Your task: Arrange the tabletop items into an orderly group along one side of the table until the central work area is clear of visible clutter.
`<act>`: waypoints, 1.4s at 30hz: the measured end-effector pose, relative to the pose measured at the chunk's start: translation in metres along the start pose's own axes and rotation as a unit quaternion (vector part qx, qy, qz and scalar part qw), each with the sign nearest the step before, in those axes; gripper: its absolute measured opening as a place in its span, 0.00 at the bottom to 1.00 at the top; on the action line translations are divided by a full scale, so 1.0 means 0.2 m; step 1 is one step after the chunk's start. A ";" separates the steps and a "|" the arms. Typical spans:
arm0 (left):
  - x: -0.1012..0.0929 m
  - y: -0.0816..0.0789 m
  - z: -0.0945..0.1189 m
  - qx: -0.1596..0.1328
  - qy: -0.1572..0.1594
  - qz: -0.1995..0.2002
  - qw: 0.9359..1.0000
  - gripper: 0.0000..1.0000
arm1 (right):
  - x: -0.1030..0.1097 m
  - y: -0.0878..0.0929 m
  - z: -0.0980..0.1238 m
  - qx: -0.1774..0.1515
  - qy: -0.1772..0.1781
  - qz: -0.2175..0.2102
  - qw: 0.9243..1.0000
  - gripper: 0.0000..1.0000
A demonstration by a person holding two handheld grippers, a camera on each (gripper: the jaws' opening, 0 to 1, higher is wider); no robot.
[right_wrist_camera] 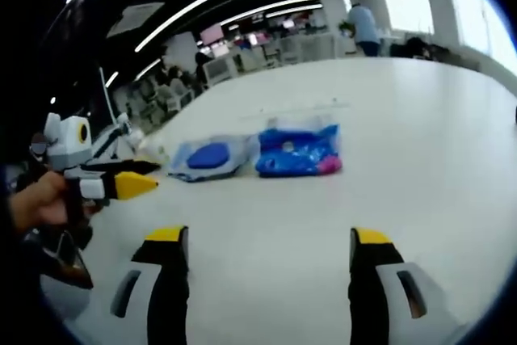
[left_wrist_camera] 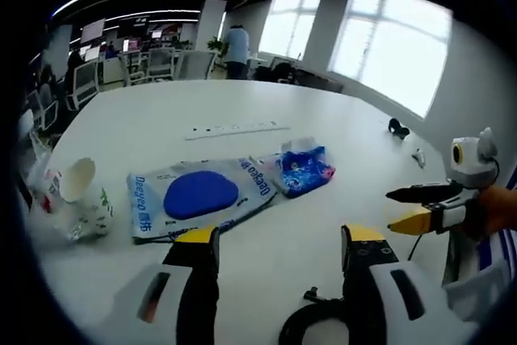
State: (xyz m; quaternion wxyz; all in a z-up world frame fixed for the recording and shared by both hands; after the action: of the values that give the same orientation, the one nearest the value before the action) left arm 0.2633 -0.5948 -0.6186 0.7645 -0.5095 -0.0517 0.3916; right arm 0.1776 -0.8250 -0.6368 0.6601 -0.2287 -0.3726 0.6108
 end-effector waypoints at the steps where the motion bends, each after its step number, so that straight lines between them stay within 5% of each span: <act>1: 0.00 0.01 0.01 -0.001 0.000 -0.001 1.000 0.64 | 0.01 0.01 0.00 0.003 -0.003 0.006 1.000 0.81; 21: -0.01 0.16 0.27 -0.025 -0.028 0.004 0.999 0.81 | 0.16 0.08 0.03 0.022 -0.041 0.067 0.997 0.92; 42: -0.05 0.36 0.40 0.009 -0.041 -0.035 0.999 0.98 | 0.28 0.21 0.05 0.052 -0.068 0.111 0.990 1.00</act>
State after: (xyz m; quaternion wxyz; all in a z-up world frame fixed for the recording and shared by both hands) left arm 0.1786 -0.5295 -0.6368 0.7798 -0.4837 -0.0970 0.3853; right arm 0.1418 -0.7648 -0.6503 0.5728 -0.1920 -0.3564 0.7127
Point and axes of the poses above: the point that each gripper's makers call its tool centre point, and the gripper's own axes: z roughly backward along the fingers, x roughly to its left, y roughly out of its underside, the point moved 8 cm from there along z, roughly backward along the fingers, and after that the axes turned 7 degrees about y, right-handed, at the moved point
